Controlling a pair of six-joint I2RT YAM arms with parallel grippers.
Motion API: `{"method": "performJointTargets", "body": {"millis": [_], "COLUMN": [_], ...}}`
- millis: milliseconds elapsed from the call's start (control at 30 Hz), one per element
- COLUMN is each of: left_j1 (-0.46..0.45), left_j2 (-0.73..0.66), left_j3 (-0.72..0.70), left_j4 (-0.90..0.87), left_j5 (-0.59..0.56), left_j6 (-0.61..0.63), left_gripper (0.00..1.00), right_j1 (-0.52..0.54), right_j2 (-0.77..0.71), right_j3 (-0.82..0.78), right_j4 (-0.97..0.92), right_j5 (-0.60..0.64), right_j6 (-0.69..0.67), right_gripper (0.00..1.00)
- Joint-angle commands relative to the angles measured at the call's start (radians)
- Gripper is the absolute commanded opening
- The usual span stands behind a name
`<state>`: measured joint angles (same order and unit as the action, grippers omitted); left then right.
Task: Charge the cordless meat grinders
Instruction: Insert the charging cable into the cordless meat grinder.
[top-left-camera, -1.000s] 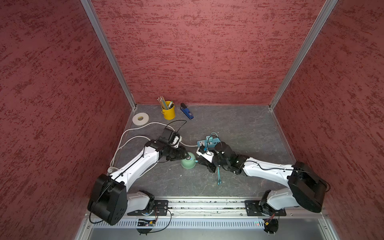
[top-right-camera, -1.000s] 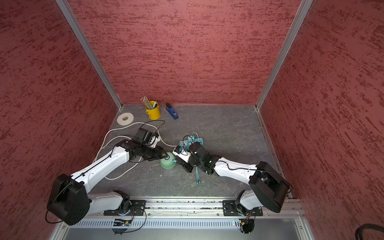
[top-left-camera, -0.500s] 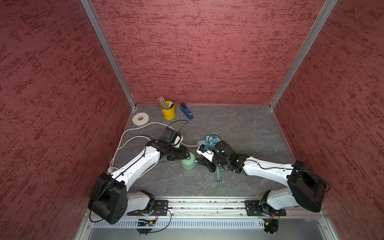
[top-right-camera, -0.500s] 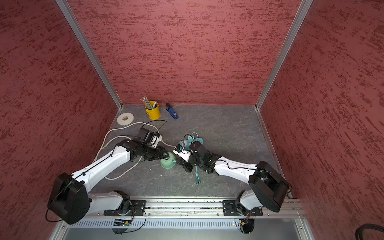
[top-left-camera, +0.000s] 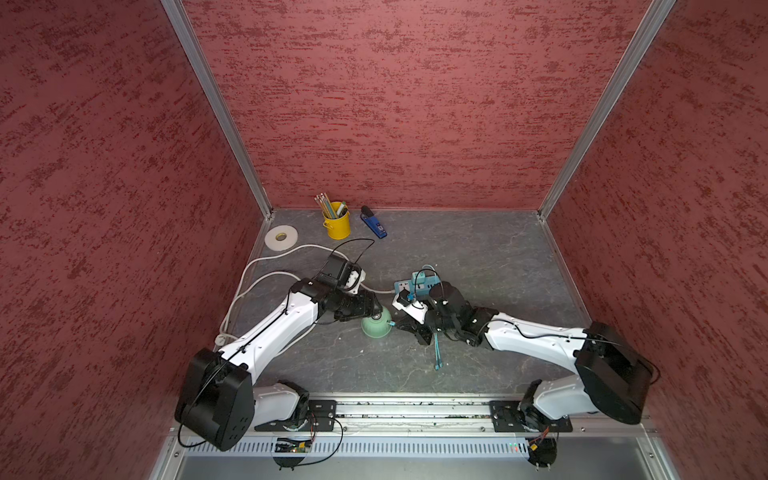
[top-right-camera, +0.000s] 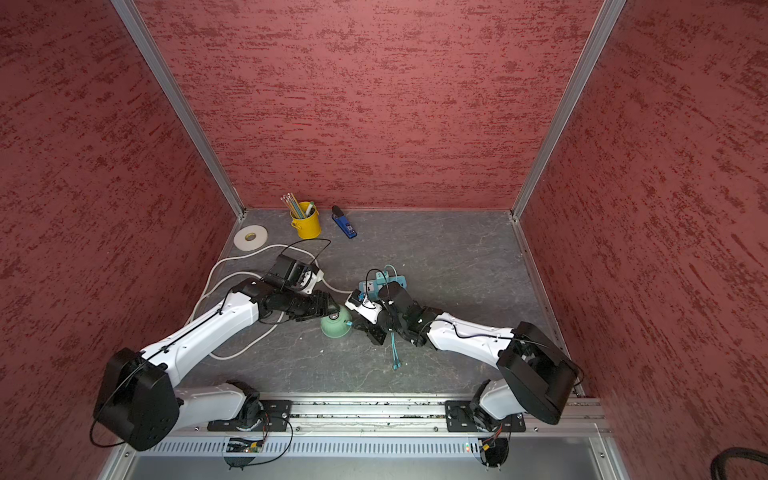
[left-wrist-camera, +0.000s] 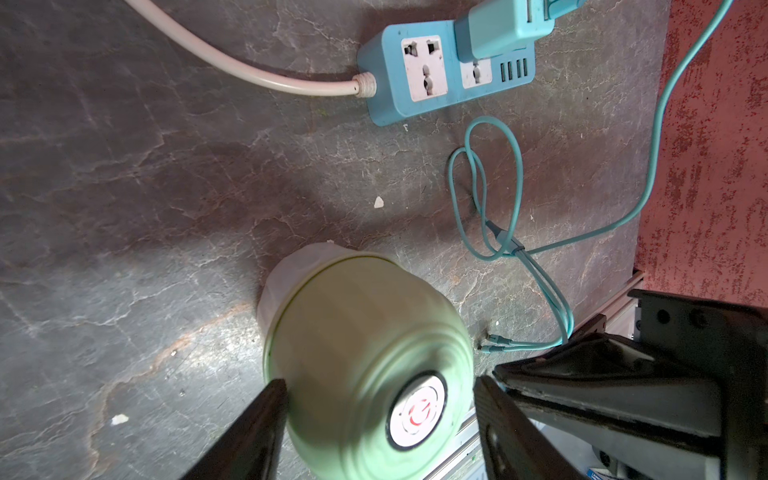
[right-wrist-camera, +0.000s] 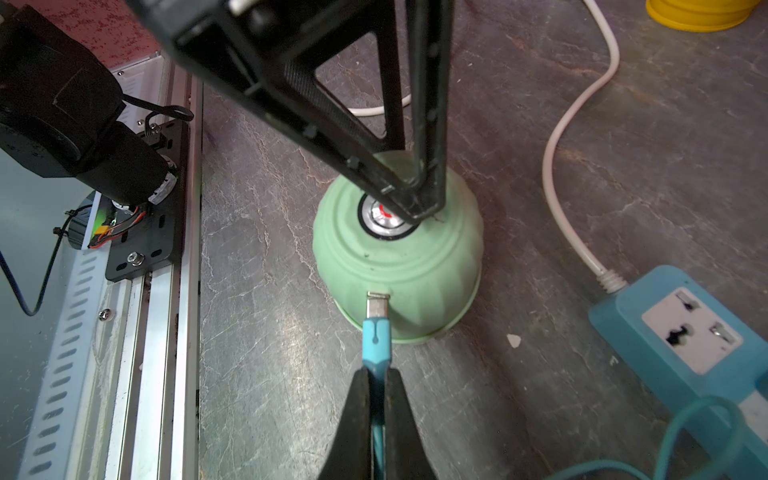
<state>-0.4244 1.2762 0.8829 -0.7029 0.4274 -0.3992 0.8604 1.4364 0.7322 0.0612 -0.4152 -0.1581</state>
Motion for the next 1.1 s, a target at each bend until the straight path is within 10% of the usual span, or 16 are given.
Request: {"method": "performJointTargets", "body": {"millis": [0,1067], "left_j1": [-0.001,-0.060], "left_j2": [0.009,0.060], "left_j3": [0.025,0.051], "left_j4": [-0.007,-0.082], "left_j5": [0.025,-0.070], "left_j6": [-0.001,0.037], "left_gripper": [0.71,0.66], "right_j1": [0.006,0.002], "right_j2": [0.012,0.012], "right_j3": [0.034,0.074], "right_j4": [0.011,0.004], "right_j5": [-0.017,0.002], "right_j6": [-0.006,-0.004], "right_gripper": [0.00,0.00]}}
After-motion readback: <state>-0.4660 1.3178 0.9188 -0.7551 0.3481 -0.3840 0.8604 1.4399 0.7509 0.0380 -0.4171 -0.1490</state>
